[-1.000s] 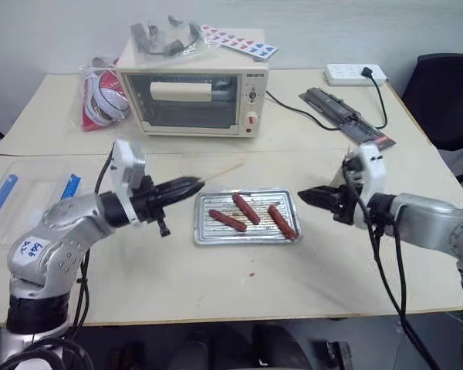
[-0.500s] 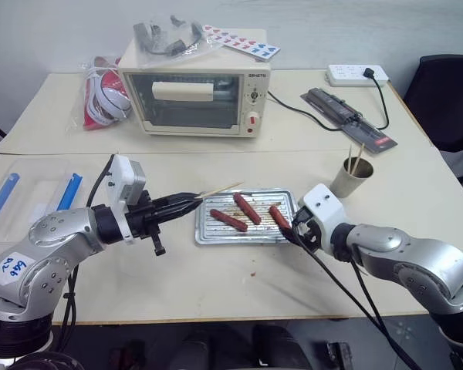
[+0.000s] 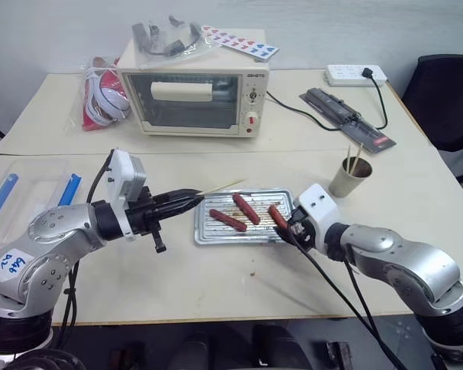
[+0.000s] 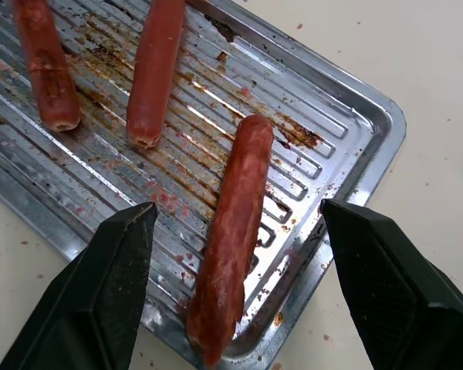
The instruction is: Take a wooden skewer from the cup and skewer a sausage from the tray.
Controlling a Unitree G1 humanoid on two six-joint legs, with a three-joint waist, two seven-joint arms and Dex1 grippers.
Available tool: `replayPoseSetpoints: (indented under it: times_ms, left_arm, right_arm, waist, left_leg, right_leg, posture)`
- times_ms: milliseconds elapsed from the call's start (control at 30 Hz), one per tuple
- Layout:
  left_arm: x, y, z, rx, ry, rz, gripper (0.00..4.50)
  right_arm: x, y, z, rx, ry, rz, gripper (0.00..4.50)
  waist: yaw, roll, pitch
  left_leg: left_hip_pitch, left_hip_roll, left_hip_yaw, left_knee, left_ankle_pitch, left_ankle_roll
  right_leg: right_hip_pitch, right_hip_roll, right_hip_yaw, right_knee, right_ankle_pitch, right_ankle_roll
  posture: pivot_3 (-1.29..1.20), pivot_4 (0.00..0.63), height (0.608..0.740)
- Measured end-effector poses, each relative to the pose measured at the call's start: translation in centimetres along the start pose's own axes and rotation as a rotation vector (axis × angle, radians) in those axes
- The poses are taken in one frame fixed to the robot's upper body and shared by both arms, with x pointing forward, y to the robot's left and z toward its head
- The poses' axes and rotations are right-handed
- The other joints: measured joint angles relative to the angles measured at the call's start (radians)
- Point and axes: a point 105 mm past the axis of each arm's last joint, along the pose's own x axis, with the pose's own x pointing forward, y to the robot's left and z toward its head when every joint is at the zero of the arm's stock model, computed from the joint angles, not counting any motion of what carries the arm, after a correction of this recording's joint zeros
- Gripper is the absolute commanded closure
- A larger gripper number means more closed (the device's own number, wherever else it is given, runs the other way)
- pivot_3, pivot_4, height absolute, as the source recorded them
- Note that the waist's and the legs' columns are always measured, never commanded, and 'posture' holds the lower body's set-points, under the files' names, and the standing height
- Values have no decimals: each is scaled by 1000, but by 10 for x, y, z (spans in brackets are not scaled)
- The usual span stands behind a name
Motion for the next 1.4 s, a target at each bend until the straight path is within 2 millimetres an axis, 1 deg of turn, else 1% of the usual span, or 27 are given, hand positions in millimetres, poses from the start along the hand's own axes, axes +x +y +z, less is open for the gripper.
replayPoseSetpoints:
  times_ms: [33, 100, 200, 400, 667, 933, 1033, 1067, 1267, 1400]
  left_arm:
    - [0, 0, 0, 0, 0, -1, 4500]
    - [1, 0, 0, 0, 0, -5, 4500]
    - [2, 0, 2, 8, -4, -7, 4500]
    - [2, 1, 4, 9, -7, -6, 4500]
    - [2, 5, 4, 0, -9, 4, 4500]
    - [2, 7, 4, 2, -10, 13, 4500]
    - [2, 7, 5, 3, -11, 14, 4500]
    - [2, 7, 5, 3, -11, 14, 4500]
    - [3, 9, 9, 19, -25, 18, 4500]
    - [6, 11, 7, 11, -27, 9, 4500]
  right_arm:
    - [0, 0, 0, 1, 0, 0, 1718]
    - [1, 1, -1, 1, 6, 0, 2325]
    - [3, 5, -2, 15, 13, 18, 3054]
    - [6, 11, -6, 41, 37, 44, 3054]
    - [9, 7, -11, 46, 57, 32, 3054]
    - [13, 2, -10, 46, 39, 22, 3054]
    - [13, 2, -10, 42, 38, 28, 3529]
    - [14, 2, -10, 43, 37, 30, 3775]
    - [14, 2, -8, 43, 43, 59, 3775]
    - [9, -1, 4, 60, 29, 127, 3775]
  waist:
    - [0, 0, 0]
    - [0, 0, 0]
    - [-1, 0, 0]
    - [0, 0, 0]
    - [-1, 0, 0]
    - [-1, 0, 0]
    - [-1, 0, 0]
    - [-1, 0, 0]
    - [-2, 0, 0]
    - [-2, 0, 0]
  left_leg:
    - [0, 0, 0, 0, 0, 0]
    - [0, 0, 0, 0, 0, 0]
    - [0, 0, 0, 0, 0, 0]
    - [0, 0, 0, 0, 0, 0]
    - [0, 0, 0, 0, 0, 0]
    - [0, 0, 0, 0, 0, 0]
    - [0, 0, 0, 0, 0, 0]
    - [0, -1, 0, 0, 0, 0]
    - [0, -1, 0, 0, 0, 0]
    - [0, -1, 0, 0, 0, 0]
  right_leg:
    - [0, 0, 0, 0, 0, 0]
    - [0, 0, 0, 0, 0, 0]
    - [0, 0, 0, 0, 0, 0]
    - [0, 0, 0, 1, 0, 0]
    - [0, 0, 0, 1, 0, 0]
    - [0, 0, 0, 1, 0, 0]
    - [0, 0, 0, 1, 0, 0]
    - [0, 0, 0, 1, 0, 0]
    - [0, 0, 0, 1, 0, 0]
    - [-1, 0, 0, 2, 0, 0]
  posture:
    - [0, 150, 740]
    - [0, 150, 740]
    - [0, 150, 740]
    - [0, 150, 740]
    - [0, 150, 740]
    - [0, 150, 740]
    - [0, 150, 740]
    - [0, 150, 740]
    - [0, 150, 740]
    - [0, 150, 740]
